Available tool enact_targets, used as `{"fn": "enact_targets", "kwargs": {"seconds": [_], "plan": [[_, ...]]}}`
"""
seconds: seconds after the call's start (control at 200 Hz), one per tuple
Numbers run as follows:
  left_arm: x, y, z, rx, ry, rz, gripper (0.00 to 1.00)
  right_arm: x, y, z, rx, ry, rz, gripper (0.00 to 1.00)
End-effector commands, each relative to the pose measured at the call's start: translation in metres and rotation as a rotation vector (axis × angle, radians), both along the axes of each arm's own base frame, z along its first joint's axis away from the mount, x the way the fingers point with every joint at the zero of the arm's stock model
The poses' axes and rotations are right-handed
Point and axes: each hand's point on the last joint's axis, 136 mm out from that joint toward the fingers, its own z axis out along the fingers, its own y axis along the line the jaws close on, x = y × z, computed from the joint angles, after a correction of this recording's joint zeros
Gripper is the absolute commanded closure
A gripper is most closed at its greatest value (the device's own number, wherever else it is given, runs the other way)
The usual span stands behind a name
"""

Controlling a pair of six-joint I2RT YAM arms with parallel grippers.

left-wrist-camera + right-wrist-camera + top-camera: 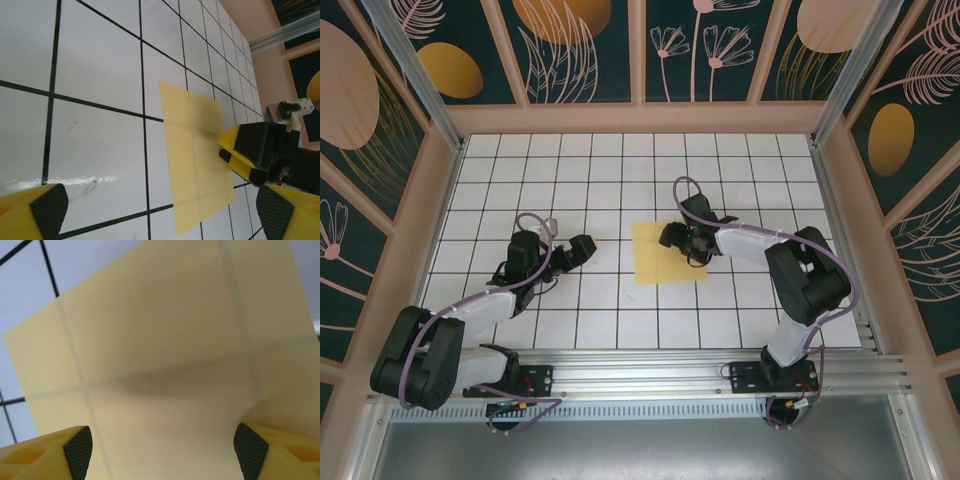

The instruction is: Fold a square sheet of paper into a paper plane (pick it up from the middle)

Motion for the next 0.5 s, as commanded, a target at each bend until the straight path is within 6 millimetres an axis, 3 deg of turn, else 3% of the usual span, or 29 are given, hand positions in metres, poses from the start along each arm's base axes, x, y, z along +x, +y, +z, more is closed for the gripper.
{"fn": "enact_targets", "kwargs": {"seconds": [0.0,0.08,0.27,0.49], "plan": [[0.013,-0.009,0.021,-0.028,-0.055,0.001,0.02,-0.037,0.014,-0.01,0.08,0.119,-0.031,0.22],[0.015,-0.012,0.024,-0.033,-0.062,-0.005,0.01,-0.037,0.018,-0.003,0.103,0.112,-0.032,0.22],[0.015,-0.021,0.024,-0.033,-0.06,-0.025,0.01,-0.017,0.001,0.024,-0.16,0.001,0.05,0.2],[0.014,-0.016,0.018,-0.027,-0.052,0.011,0.02,-0.02,0.018,0.015,-0.321,0.061,0.254,0.18]]}}
